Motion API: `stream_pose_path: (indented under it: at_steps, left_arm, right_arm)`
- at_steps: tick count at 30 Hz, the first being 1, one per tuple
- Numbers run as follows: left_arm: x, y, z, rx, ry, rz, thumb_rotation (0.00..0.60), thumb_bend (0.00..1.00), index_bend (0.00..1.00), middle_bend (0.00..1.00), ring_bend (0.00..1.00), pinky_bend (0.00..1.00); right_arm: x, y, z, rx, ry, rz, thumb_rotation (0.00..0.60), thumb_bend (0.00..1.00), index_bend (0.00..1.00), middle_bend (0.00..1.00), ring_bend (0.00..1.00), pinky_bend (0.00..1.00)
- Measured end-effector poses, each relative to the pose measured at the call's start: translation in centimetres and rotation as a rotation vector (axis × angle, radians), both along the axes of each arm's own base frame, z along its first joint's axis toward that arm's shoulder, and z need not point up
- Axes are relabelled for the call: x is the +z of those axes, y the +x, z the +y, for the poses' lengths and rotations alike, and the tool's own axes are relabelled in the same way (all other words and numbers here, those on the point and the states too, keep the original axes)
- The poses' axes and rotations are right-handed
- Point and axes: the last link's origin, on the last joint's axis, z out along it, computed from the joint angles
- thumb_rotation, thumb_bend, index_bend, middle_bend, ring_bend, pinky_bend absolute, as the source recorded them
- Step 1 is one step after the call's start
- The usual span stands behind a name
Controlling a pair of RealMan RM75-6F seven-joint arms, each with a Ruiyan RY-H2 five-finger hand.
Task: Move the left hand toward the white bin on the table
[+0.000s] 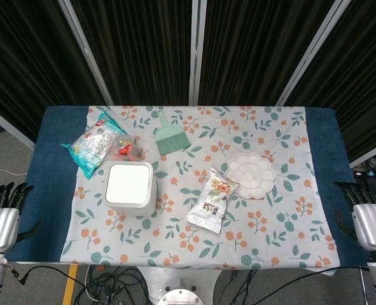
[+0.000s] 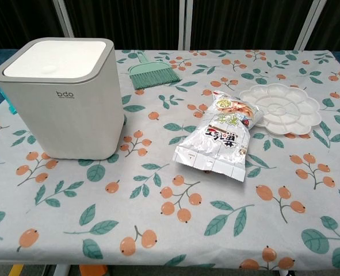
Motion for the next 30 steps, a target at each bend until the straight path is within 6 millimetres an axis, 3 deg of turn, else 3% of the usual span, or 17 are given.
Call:
stream_pose_path:
  at_steps: [14, 20, 25, 26, 28, 30]
  left_arm:
    - [-0.1, 0.6, 0.7, -0.054, -0.006, 0.002, 0.600, 0.17, 0.16, 0.10, 0.01, 0.04]
    - [0.1, 2.6, 2.2, -0.188, -0.076, -0.035, 0.600, 0.16, 0.16, 0.12, 0.01, 0.04]
    - [0.2, 5.5, 4.0, -0.352, -0.187, -0.101, 0.596, 0.09, 0.16, 0.13, 0.01, 0.04]
    - [0.1, 5.9, 4.2, -0.370, -0.203, -0.108, 0.568, 0.07, 0.16, 0.13, 0.01, 0.04]
    - [-0.1, 7.3, 4.9, -0.426, -0.262, -0.128, 0.420, 0.02, 0.16, 0.13, 0.01, 0.04]
    - [-0.5, 8.4, 5.5, -0.468, -0.317, -0.152, 0.330, 0.00, 0.16, 0.13, 0.01, 0.04]
  right_arm:
    - [0.6, 0.2, -0.3, 0.007, 0.000, -0.008, 0.600, 0.40, 0.15, 0.18, 0.13, 0.20]
    - [2.7, 1.3, -1.4, 0.045, -0.027, -0.010, 0.600, 0.40, 0.15, 0.17, 0.13, 0.20]
    - [4.1, 2.2, -2.6, 0.064, -0.027, -0.015, 0.600, 0.40, 0.15, 0.17, 0.13, 0.20]
    - [4.3, 2.4, -2.8, 0.067, -0.025, -0.017, 0.600, 0.40, 0.15, 0.17, 0.13, 0.20]
    - [4.6, 2.9, -3.2, 0.078, -0.025, -0.024, 0.600, 0.40, 0.15, 0.16, 0.13, 0.20]
    - [4.7, 3.1, -3.3, 0.083, -0.023, -0.033, 0.600, 0.40, 0.15, 0.16, 0.13, 0.20]
